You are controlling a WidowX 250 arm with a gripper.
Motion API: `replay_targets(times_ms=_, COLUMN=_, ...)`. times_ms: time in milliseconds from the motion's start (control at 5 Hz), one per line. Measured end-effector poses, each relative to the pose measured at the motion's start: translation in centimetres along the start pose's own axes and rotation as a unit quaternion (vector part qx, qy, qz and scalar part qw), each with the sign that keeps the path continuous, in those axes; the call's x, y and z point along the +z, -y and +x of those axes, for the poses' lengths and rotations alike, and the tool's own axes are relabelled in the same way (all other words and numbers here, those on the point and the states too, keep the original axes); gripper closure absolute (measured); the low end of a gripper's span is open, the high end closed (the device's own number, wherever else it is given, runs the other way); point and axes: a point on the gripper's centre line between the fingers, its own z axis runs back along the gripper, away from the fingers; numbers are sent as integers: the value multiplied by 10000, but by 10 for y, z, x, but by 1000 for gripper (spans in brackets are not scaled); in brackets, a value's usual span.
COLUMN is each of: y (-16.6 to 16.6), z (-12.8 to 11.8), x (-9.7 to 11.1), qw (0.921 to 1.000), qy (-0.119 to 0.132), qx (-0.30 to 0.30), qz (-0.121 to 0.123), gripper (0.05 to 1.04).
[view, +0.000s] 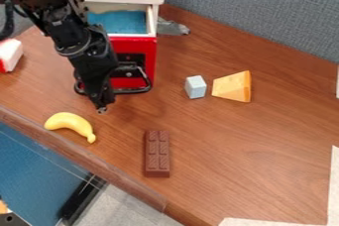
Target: Open the drawer
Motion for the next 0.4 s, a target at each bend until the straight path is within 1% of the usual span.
replay_targets(times_ms=400, y=9, z=-4, x=3, qw=10000, qy=-16, qx=-36, qz=-59, gripper=907)
